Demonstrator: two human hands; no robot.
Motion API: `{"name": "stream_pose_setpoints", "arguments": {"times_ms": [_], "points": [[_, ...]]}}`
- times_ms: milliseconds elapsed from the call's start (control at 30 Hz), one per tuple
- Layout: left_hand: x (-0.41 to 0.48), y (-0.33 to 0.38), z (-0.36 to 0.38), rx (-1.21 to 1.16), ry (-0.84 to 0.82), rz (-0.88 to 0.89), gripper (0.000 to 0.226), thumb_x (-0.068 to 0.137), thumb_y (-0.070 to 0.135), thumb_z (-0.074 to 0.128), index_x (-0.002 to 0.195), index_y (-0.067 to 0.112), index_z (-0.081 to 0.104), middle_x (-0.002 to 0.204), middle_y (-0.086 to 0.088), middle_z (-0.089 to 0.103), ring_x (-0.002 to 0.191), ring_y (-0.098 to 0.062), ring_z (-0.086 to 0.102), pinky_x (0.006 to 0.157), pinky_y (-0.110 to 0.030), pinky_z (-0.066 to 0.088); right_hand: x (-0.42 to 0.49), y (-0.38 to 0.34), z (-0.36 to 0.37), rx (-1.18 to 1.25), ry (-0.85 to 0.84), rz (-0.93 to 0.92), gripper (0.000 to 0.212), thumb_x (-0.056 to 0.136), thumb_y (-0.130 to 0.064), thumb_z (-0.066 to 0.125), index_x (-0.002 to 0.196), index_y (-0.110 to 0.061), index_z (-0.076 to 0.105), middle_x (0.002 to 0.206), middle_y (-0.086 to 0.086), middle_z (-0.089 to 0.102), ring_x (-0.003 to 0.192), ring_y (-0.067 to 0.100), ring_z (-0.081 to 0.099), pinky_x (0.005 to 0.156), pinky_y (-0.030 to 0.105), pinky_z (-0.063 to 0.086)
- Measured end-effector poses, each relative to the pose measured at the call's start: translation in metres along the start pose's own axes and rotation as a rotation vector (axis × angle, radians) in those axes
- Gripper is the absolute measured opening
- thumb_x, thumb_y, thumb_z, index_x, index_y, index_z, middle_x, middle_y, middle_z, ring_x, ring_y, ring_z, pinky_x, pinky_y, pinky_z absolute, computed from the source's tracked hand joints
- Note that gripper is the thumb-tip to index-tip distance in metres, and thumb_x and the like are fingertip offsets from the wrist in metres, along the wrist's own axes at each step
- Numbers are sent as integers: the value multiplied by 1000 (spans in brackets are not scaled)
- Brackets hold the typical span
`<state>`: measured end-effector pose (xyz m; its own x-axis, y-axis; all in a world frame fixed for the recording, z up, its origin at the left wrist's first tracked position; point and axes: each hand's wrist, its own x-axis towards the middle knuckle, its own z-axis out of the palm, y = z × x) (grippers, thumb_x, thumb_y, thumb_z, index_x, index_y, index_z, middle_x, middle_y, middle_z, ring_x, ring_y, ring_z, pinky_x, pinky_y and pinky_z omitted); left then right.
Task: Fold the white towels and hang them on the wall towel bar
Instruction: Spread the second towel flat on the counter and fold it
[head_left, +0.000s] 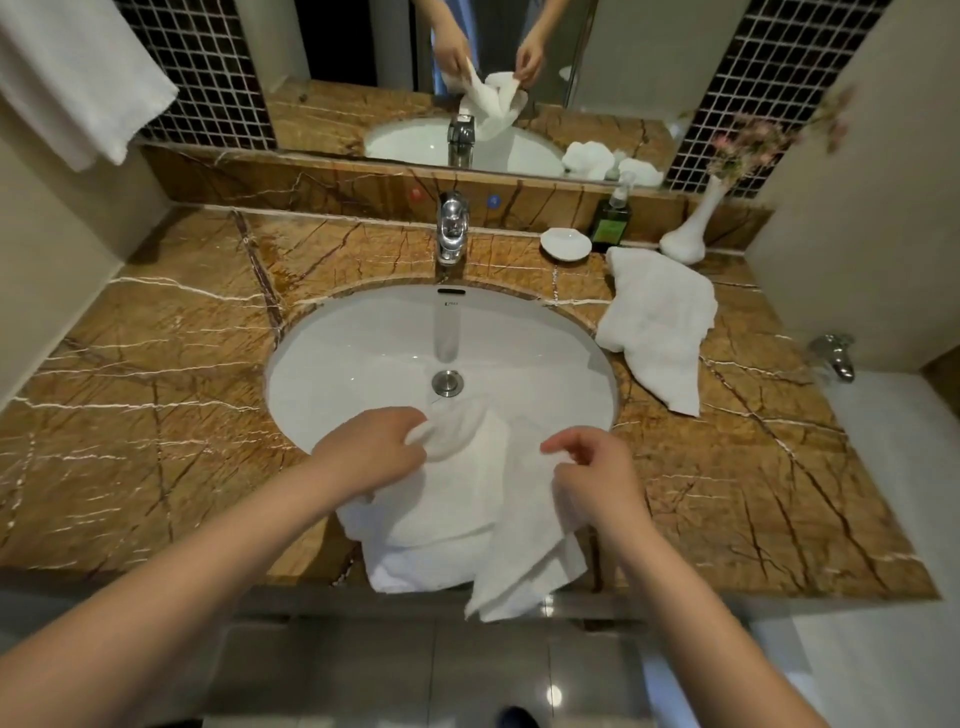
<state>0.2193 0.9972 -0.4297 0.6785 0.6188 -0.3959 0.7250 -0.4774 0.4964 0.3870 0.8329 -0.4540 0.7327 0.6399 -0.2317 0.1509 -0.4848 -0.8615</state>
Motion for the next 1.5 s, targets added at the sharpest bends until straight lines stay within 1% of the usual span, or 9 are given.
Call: {"name": "stream_pose_setpoints", "arguments": {"times_ms": [200, 300, 433, 567, 833, 967, 1133, 1333, 1500], "points": [[-2, -20, 19, 614, 116, -13, 27, 88, 22, 45, 115, 19, 46, 114, -3, 54, 102, -24, 53, 69, -32, 40, 23, 21, -36, -296, 19, -86, 40, 76, 13, 48, 84, -21, 67, 88, -10, 61, 80, 4, 53, 63, 16, 36], [6, -1, 52, 443, 319, 309, 38, 91, 33, 48, 128, 20, 48, 126, -4, 53, 114, -27, 50, 88, -39, 46, 23, 30, -26, -405, -58, -136, 36, 80, 9, 52, 88, -23, 68, 82, -15, 57, 68, -2, 47, 56, 12, 30], [20, 34, 92, 388, 9, 491, 70, 87, 52, 49, 148, 38, 17, 159, 3, 9, 145, -23, 10, 115, -48, 20, 27, 38, -29, -554, -48, -231, 37, 79, 11, 49, 89, -18, 70, 93, -7, 62, 87, 8, 55, 73, 21, 42], [32, 37, 103, 310, -108, 411, 92, 81, 51, 59, 146, 48, -5, 160, 2, 7, 140, -25, 22, 107, -42, 35, 42, 47, -72, -843, 19, -297, 26, 75, 6, 58, 79, -18, 68, 86, -1, 60, 85, 17, 57, 70, 32, 50], [25, 41, 109, 445, -55, 478, 64, 83, 50, 55, 141, 39, 30, 156, -1, 13, 130, -27, 31, 98, -39, 39, 46, 92, -81, -1083, 173, -259, 17, 77, 0, 68, 77, -15, 62, 80, 0, 56, 74, 19, 50, 60, 31, 43], [28, 44, 107, 442, -34, 463, 57, 82, 51, 58, 133, 36, 38, 146, -1, 25, 119, -26, 38, 89, -38, 43, 31, 91, -46, -997, 373, -251, 24, 75, 2, 62, 92, -15, 63, 109, 8, 56, 103, 27, 51, 84, 38, 40], [27, 42, 104, 420, -1, 482, 47, 92, 39, 54, 136, 36, 39, 138, -5, 35, 120, -25, 39, 87, -36, 45, 1, 91, 22, -824, 90, -316, 49, 98, -35, 26, 141, -19, 45, 150, 8, 38, 141, 28, 32, 116, 46, 21], [27, 26, 89, 305, 62, 532, 40, 93, 21, 52, 131, 32, 49, 103, 0, 52, 98, -21, 52, 74, -35, 46, 3, 105, 26, -965, 62, -337, 54, 96, -41, 25, 142, -22, 44, 149, 9, 41, 140, 29, 34, 111, 48, 14], [12, 12, 66, 633, 110, 685, 40, 57, 13, 81, 93, 22, 67, 77, 0, 55, 66, -20, 53, 40, -25, 35, 4, 108, 25, -975, 58, -344, 53, 97, -42, 24, 144, -25, 42, 151, 7, 38, 141, 27, 31, 114, 47, 10]]}}
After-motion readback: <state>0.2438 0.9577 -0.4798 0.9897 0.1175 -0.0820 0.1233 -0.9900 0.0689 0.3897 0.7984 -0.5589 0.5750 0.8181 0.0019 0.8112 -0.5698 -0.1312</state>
